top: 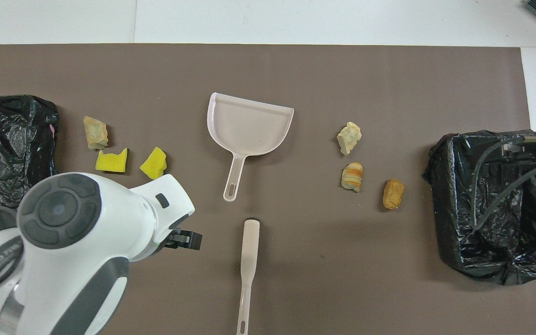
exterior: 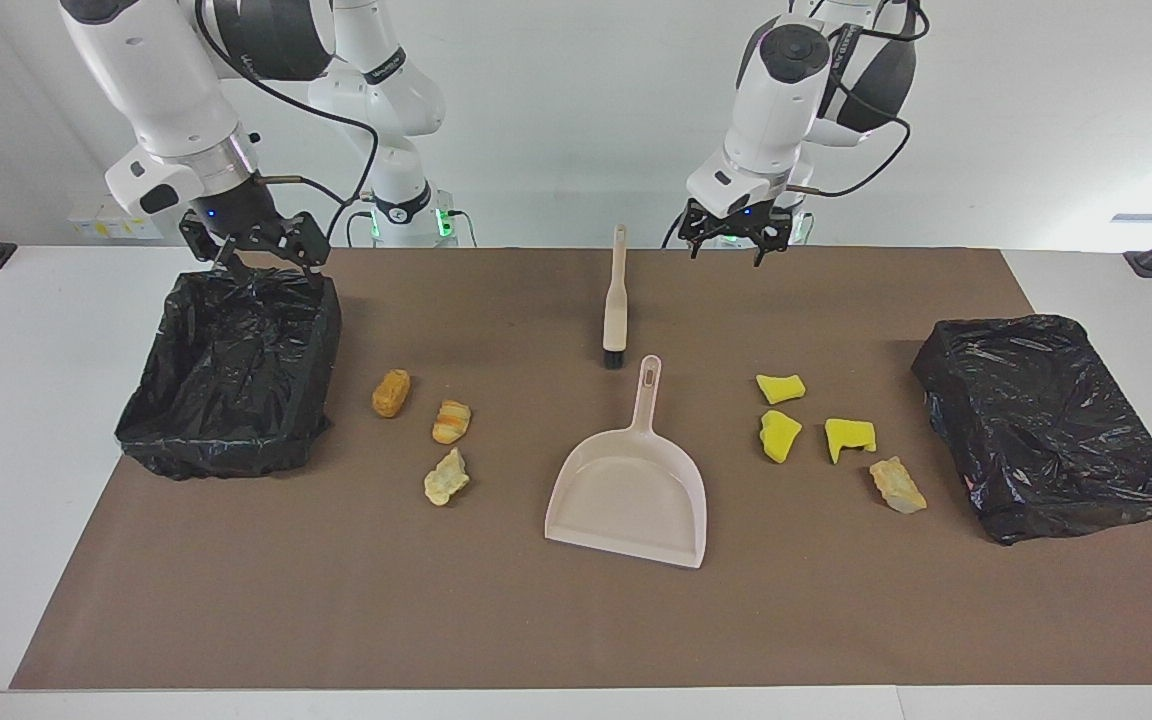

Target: Sweep and dump trash in bin

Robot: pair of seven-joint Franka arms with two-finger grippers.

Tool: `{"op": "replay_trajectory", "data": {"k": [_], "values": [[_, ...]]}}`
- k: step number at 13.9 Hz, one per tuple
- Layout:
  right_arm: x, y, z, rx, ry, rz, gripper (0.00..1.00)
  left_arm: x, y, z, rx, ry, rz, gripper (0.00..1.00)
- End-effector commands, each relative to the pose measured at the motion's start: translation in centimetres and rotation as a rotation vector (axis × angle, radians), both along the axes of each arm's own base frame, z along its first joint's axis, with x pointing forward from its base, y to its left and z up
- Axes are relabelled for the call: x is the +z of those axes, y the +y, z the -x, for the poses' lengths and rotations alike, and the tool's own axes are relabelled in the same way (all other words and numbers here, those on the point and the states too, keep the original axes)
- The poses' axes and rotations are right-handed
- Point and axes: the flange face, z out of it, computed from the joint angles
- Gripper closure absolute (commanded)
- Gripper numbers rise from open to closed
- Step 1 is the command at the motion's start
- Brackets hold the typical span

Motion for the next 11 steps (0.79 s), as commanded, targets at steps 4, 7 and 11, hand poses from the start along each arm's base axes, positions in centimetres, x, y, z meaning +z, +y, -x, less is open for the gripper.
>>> {"op": "replay_trajectory", "data": {"k": [4, 7, 11], "values": [[-4.9, 4.0, -2.6, 0.056, -0.045, -0.011, 0.0, -8.8, -10.0, 8.0, 0.011, -0.023, 0.004, 0.0], [-8.1, 6.7, -3.8, 0.082, -0.069, -0.018, 0.0, -12.3, -12.6, 10.3, -0.013, -0.012, -0.013, 0.0], [-8.8, 7.5, -3.9, 0.047, -0.061, -0.016, 0.0, -14.7, -12.6, 13.3, -0.054, 0.022, -0.049, 0.0]]}}
